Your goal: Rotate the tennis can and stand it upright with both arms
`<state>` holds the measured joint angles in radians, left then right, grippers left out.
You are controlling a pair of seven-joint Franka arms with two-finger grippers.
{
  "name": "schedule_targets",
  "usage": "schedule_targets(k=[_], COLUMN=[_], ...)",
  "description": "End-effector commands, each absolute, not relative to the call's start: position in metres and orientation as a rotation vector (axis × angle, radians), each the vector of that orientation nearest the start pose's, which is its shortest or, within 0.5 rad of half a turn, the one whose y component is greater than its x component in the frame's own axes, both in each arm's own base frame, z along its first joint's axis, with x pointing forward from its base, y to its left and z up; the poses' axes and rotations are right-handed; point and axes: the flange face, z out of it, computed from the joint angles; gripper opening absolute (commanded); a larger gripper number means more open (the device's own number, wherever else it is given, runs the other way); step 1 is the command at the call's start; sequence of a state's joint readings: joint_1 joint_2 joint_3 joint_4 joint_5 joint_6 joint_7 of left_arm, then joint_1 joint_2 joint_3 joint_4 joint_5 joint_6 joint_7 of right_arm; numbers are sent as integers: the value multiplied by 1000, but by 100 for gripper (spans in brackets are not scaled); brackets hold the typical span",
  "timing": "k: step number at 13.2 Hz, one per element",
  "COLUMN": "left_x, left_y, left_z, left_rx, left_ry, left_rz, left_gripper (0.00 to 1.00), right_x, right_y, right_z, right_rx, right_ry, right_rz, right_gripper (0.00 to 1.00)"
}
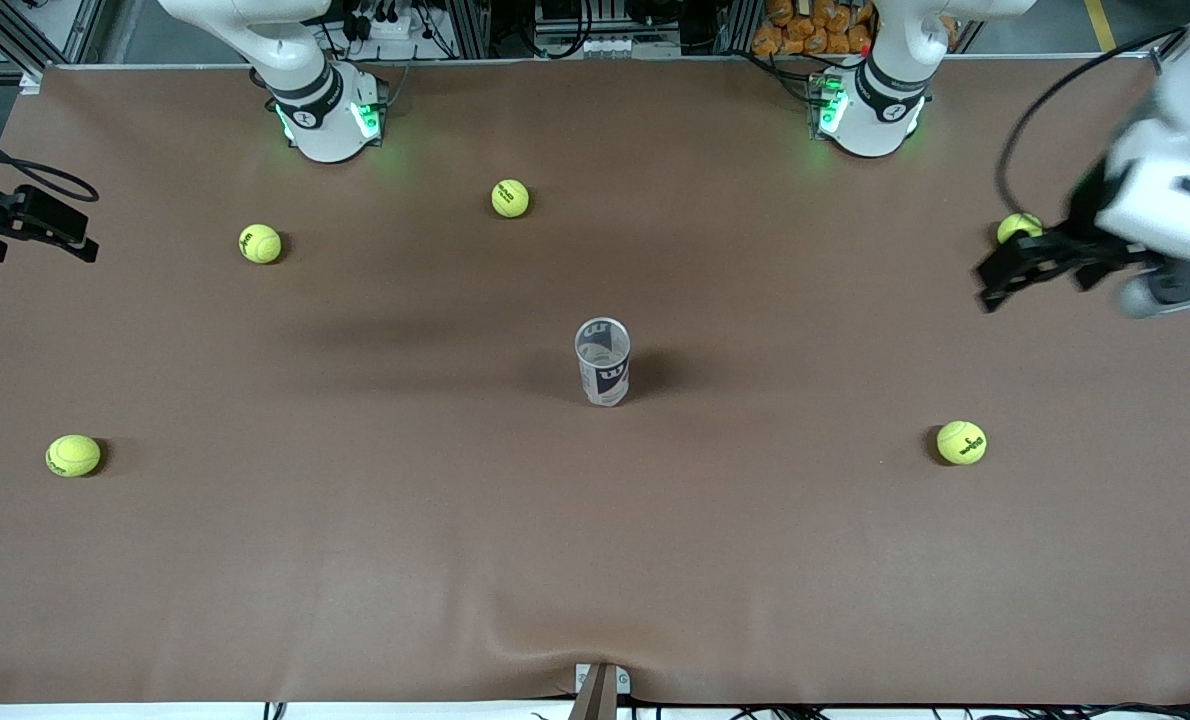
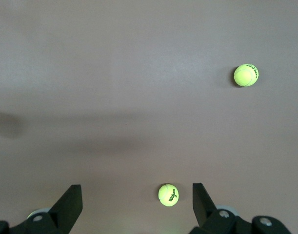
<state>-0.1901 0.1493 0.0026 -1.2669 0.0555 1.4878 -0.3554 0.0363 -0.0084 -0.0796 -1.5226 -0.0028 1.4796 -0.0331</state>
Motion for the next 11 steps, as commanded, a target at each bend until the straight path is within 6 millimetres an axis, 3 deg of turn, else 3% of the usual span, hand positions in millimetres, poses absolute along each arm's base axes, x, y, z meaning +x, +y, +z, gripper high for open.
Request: schedule_targets(k=[1,3,7,11], left_x=[565,556,529,523], left_y=[-58,-38,-42,-50], left_z=[667,653,625,611], left_rx=[-3080,-3088,-3136,-3139], left_ry=[-146,-125,-118,-70], left_rz=[-58,-12,-39,12], left_gripper=[100,100,100,100], right_x=[543,543,542,542], right_y=[-25,-25,-27,-30], right_z=[647,647,648,648], right_rx=[-3143,-3143,-3142,-3140], right_ry=[0,0,5,15], right_rz=[51,51,51,55], right_gripper=[100,100,100,100])
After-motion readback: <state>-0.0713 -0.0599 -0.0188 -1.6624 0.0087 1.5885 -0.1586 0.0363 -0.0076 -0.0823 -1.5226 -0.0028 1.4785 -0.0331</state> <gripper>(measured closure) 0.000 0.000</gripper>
